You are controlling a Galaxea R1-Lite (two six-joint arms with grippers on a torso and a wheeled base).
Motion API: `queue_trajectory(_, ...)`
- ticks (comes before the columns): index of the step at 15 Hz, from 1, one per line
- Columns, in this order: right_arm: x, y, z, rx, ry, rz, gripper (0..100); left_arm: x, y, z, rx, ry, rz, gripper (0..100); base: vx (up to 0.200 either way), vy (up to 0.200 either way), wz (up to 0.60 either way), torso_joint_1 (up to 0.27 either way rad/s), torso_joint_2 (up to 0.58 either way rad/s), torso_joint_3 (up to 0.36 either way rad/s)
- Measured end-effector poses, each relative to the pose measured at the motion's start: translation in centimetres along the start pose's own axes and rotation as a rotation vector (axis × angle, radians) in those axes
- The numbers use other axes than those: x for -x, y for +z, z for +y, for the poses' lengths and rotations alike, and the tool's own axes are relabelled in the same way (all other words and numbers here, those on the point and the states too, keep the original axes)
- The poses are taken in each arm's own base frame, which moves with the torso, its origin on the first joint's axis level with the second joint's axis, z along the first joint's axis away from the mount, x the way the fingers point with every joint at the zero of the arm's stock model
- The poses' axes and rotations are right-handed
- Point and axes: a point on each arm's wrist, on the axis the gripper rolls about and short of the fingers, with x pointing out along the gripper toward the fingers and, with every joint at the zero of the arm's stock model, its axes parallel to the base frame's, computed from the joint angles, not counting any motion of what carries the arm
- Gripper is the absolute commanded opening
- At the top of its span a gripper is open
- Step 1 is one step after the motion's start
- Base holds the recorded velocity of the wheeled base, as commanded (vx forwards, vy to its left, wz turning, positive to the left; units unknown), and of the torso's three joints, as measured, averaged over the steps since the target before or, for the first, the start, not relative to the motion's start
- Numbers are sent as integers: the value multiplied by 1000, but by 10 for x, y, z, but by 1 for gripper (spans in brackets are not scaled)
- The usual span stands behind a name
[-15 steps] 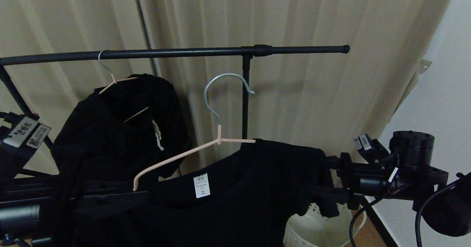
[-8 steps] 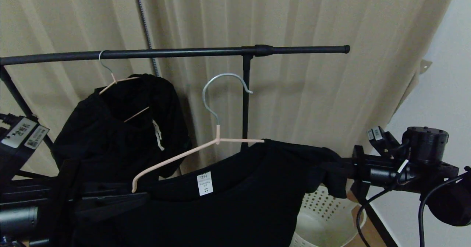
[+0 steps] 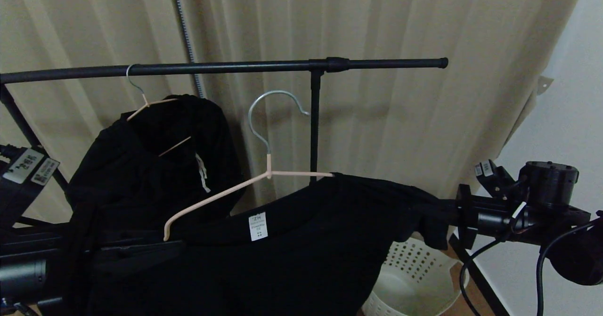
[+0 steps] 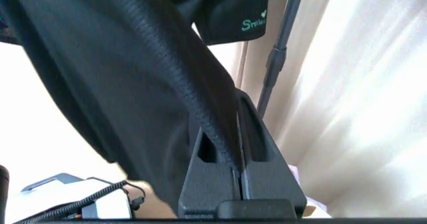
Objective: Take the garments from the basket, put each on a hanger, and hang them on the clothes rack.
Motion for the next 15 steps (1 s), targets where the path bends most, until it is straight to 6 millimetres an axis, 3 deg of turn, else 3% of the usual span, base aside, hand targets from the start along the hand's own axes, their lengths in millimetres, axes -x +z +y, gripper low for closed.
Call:
queue_trajectory(7,-6,5,18,17,47,-1,100,5,-3,4,68,42,3,0,0,0,0,0,0,0)
queue_trajectory(10,-7,16,29,44,68,-15,100,9,-7,7,106,81,9,0,0,0,0,0,0,0)
queue_trajectory(15,-19,44,56,0,-69,-19,100,14,-12,11,159,128,14,0,0,0,0,0,0,0)
